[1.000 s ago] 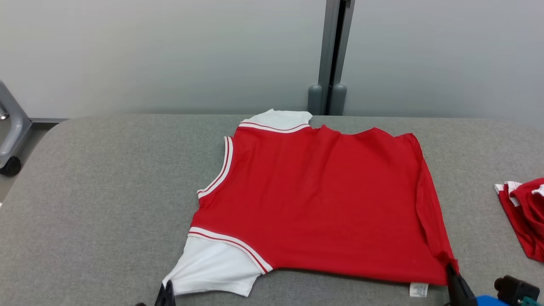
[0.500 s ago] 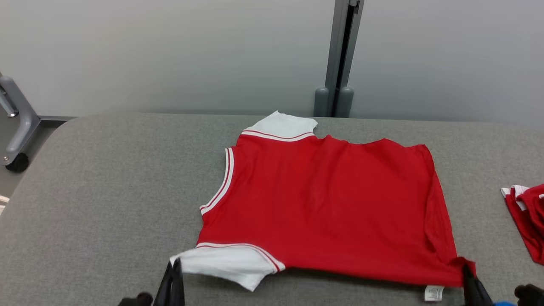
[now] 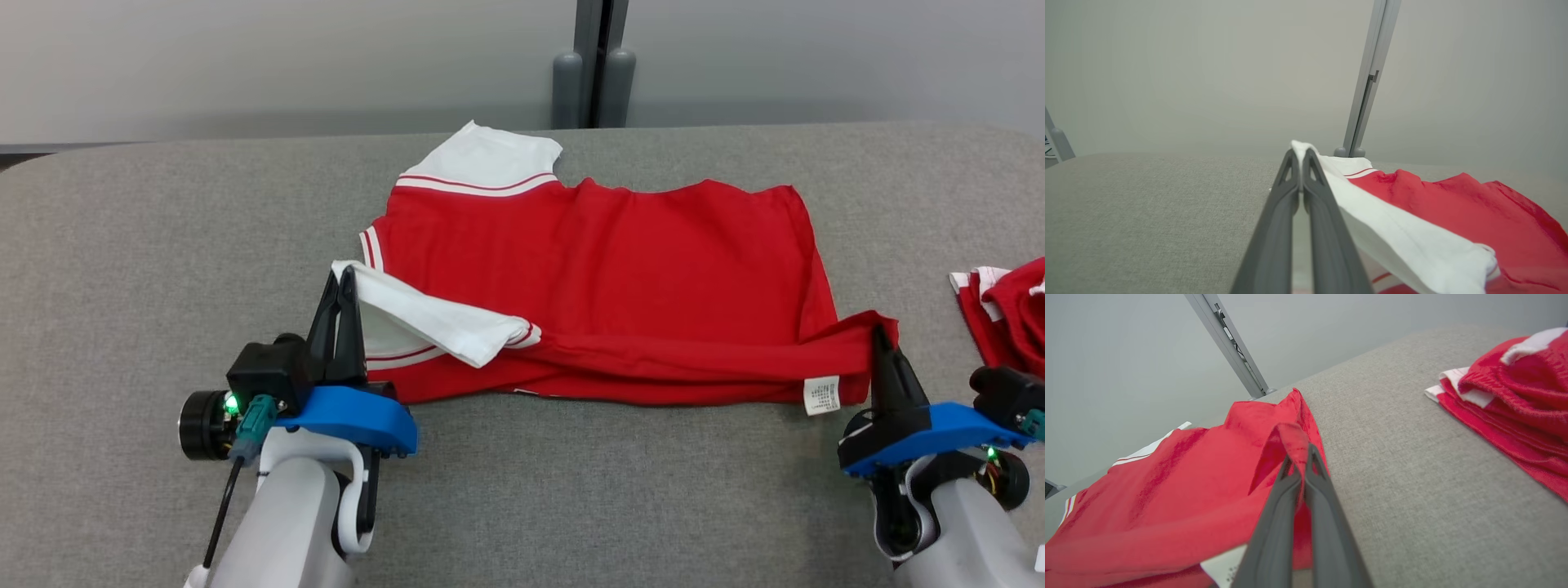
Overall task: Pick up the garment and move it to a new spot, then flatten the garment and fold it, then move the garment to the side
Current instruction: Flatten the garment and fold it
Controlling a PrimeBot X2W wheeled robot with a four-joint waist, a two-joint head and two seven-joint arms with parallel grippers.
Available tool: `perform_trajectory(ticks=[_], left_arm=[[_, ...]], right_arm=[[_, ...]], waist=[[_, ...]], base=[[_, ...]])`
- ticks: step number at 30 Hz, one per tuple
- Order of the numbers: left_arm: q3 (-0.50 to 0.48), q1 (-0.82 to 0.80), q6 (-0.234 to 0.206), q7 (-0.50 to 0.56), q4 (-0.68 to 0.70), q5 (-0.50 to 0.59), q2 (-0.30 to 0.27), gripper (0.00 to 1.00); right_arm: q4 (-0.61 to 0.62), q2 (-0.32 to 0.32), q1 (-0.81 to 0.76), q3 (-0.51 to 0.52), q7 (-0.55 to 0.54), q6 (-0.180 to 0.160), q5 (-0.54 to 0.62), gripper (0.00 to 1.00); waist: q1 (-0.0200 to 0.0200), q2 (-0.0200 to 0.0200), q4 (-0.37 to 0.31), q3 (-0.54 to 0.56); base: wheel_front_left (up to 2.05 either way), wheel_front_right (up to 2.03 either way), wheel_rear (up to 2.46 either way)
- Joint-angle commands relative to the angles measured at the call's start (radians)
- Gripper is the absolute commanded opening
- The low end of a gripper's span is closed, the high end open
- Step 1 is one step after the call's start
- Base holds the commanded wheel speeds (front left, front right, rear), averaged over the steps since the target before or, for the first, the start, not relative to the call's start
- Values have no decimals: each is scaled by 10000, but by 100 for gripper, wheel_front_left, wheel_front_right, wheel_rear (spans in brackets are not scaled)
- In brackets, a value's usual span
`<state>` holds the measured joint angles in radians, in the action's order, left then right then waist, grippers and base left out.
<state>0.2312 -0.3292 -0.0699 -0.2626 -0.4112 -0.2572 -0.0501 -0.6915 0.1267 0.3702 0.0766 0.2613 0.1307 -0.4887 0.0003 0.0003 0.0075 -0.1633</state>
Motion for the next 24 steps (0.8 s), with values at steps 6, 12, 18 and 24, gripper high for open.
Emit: perform_trajectory(ticks=[6, 12, 18, 24], left_arm=[[-24, -1089, -346, -28, -902, -91, -8, 0], [-196, -1409, -420, -29, -913, 70, -6, 0], [-338, -1217, -357, -28, -1002, -87, -6, 100], [-506, -412, -338, -29, -890, -557, -3, 100]], right_arm=[[-503, -89, 1156, 232, 52, 1, 513, 0], [-479, -165, 1525, 476, 52, 1, 683, 54], [-324, -254, 1348, 595, 52, 1, 722, 100], [46, -218, 677, 661, 52, 1, 602, 100]], waist=[[-3, -3, -98, -660], [-3, -3, -58, -912], [-3, -3, -56, -880], [-3, -3, -120, -722]], base=[[0, 0, 0], [0, 0, 0], [0, 0, 0], [0, 0, 0]])
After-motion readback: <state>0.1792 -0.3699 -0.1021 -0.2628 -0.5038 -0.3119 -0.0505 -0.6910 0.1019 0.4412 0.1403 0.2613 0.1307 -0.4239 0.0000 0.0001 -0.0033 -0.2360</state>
